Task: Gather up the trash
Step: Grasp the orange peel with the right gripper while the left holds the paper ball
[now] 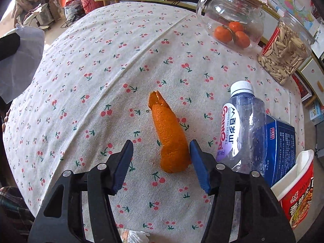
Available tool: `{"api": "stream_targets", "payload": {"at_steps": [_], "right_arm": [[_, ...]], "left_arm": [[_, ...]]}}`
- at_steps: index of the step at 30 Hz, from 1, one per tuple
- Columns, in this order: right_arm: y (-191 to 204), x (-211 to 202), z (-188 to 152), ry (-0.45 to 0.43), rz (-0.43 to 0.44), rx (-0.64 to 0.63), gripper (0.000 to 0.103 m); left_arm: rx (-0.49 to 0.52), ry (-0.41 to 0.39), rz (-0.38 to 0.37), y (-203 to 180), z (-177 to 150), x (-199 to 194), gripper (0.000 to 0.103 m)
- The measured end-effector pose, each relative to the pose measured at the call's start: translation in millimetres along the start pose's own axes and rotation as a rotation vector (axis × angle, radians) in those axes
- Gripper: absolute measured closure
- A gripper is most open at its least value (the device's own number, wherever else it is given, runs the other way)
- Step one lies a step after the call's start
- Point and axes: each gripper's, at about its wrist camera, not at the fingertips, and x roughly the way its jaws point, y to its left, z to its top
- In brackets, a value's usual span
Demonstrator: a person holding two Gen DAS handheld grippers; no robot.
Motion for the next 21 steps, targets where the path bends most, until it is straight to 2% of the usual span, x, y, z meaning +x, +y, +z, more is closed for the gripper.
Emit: {"api": "stream_targets", "payload": {"at_steps": [1, 2, 3, 9, 21], "right_arm": [[-1, 4, -1, 0.013, 0.0, 0.003, 0.063], [-1, 5, -2, 0.007, -0.008, 0.001, 0.074], [-2, 4, -2, 0.003, -0.003, 0.007, 0.08], [-11, -3, -8, -0.011, 0.038, 0.057, 0.083], [-26, -61, -14, -0.152, 0.047, 0.114, 0.083]], "left_arm": [[0.003, 0.001, -0.002, 0, 0, 0, 0.051], [0.007, 0.001, -0.002, -1, 0, 0, 0.051], [0.01, 0.001, -0.001, -1, 0, 0, 0.051], [0.006, 0.008, -0.002, -1, -1, 0, 0.051], [0.008, -0.008, -0.037, -14, 0, -7, 0.051]]}}
